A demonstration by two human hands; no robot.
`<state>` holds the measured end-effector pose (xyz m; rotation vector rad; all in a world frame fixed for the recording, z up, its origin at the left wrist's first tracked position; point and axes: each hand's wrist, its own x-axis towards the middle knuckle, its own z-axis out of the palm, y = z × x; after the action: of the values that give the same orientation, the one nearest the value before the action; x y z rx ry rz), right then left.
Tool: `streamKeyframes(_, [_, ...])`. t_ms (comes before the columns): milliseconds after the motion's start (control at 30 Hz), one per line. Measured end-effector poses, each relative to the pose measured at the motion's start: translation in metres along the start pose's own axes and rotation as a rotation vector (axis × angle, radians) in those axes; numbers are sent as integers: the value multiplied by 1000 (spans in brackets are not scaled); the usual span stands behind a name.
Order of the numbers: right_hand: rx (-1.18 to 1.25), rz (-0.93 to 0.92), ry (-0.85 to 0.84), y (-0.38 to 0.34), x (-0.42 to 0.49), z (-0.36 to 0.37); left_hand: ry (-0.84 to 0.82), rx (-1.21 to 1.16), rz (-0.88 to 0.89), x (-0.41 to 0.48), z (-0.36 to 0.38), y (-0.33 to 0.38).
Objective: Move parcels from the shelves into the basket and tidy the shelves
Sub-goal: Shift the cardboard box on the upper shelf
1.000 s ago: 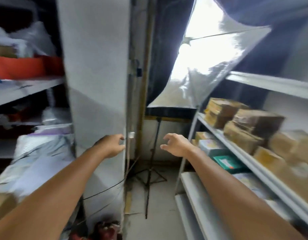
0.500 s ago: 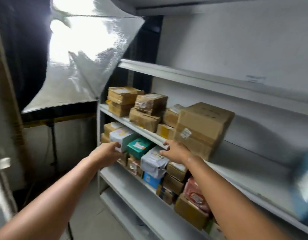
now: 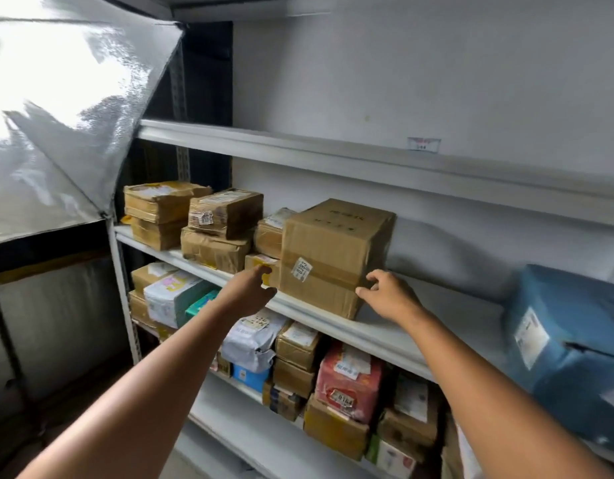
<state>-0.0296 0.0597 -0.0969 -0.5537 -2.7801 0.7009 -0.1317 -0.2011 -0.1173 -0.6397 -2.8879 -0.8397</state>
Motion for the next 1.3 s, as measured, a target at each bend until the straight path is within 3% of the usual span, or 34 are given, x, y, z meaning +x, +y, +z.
streamKeyframes(300, [97, 99, 154, -13, 38, 13, 24, -205, 56, 94, 14, -3])
streamKeyframes(433, [185, 148, 220, -29, 50, 26, -41, -296, 87, 126, 19, -10])
streamKeyframes(600, [359, 213, 266, -32, 58, 38, -153, -598, 100, 148, 30, -16])
streamKeyframes(833, [465, 240, 307, -26, 51, 43, -211, -853, 167, 141, 31, -24])
streamKeyframes(1300, [555, 148, 354, 13, -17, 1, -120, -986, 194, 66, 27, 26])
